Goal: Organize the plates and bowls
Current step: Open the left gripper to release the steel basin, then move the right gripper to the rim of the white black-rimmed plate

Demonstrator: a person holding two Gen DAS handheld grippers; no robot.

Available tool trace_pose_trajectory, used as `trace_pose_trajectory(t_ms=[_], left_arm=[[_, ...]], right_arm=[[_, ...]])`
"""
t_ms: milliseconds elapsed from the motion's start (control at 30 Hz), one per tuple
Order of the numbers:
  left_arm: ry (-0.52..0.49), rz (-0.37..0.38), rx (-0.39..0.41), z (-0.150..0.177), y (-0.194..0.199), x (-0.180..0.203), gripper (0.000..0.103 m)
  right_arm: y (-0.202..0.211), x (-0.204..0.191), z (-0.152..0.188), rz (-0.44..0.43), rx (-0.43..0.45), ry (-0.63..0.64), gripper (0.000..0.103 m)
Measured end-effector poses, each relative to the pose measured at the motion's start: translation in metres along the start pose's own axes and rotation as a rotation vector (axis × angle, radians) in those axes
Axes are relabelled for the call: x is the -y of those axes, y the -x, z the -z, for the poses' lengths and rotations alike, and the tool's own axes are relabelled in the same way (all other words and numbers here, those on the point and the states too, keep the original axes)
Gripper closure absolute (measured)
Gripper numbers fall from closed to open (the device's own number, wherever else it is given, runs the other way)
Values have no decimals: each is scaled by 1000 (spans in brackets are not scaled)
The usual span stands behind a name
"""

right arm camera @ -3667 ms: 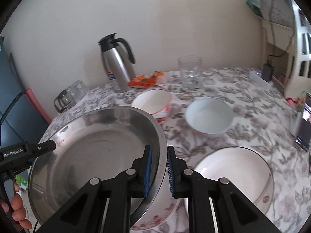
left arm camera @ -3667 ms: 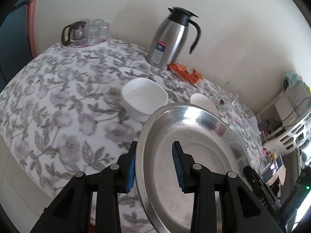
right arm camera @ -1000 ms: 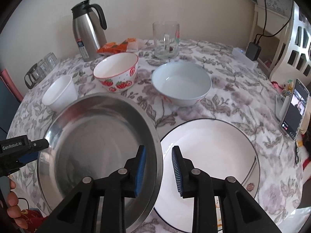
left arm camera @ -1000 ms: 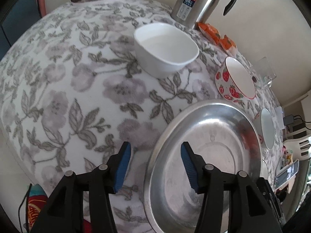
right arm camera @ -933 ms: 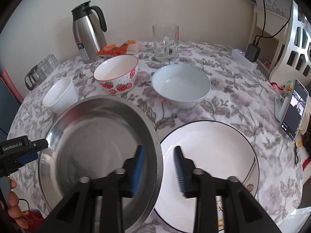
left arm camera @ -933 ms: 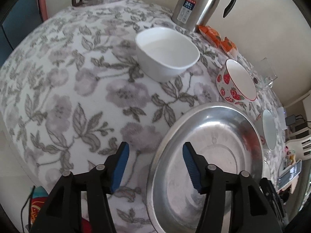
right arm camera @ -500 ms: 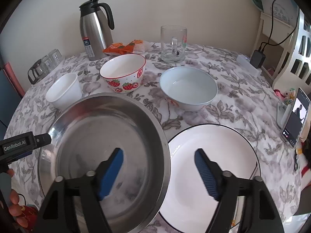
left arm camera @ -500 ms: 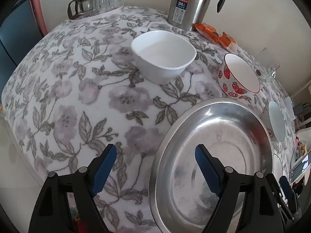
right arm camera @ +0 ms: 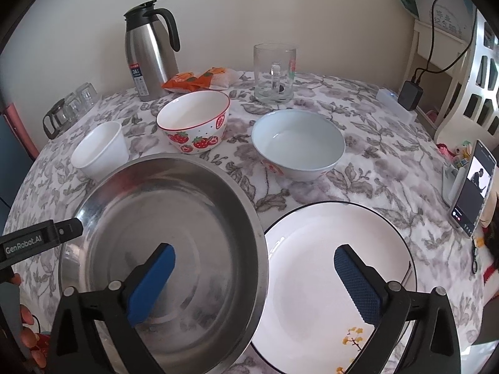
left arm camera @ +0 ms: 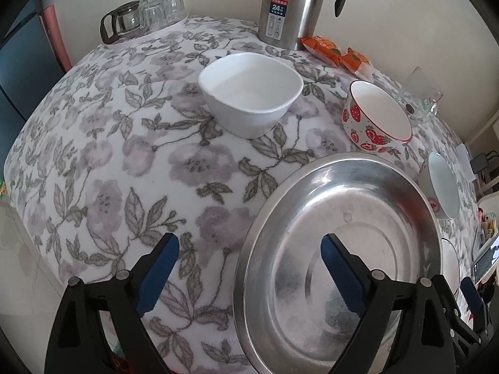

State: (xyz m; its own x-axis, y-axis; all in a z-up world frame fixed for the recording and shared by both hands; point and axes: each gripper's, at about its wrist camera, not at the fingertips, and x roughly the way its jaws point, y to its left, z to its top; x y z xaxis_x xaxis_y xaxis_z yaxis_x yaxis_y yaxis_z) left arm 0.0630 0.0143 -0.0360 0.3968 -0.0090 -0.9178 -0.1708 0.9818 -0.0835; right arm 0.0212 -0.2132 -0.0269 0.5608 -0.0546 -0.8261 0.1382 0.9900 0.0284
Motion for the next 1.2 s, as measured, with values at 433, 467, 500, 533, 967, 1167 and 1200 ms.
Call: trace_pose_trajectory(t_ms=[433,467,500,533,967,1167,1200], left_arm=[[-68,35,109,-1,20,15,3],[-78,43,124,-2,23,18,3],[-88,48,139,-2,26,20,3],[-107,56,160,-3,29,24,3],[-289,191,120,-11,42,84,3],[-351,200,135,-17,53,116,3],[-361,207,136,-19,55,122,3]], right_arm=[[13,16,-4,36,49,-58,0],[15,21,-5,51,53,-77,0],[16,26,-6,70,54,-102,0],[18,33,-6,87,55,-131,0],[20,135,14,201,-34,-530,0],[18,165,27,201,-55,-645,0],[16,169,28,199,-59,-660,0]])
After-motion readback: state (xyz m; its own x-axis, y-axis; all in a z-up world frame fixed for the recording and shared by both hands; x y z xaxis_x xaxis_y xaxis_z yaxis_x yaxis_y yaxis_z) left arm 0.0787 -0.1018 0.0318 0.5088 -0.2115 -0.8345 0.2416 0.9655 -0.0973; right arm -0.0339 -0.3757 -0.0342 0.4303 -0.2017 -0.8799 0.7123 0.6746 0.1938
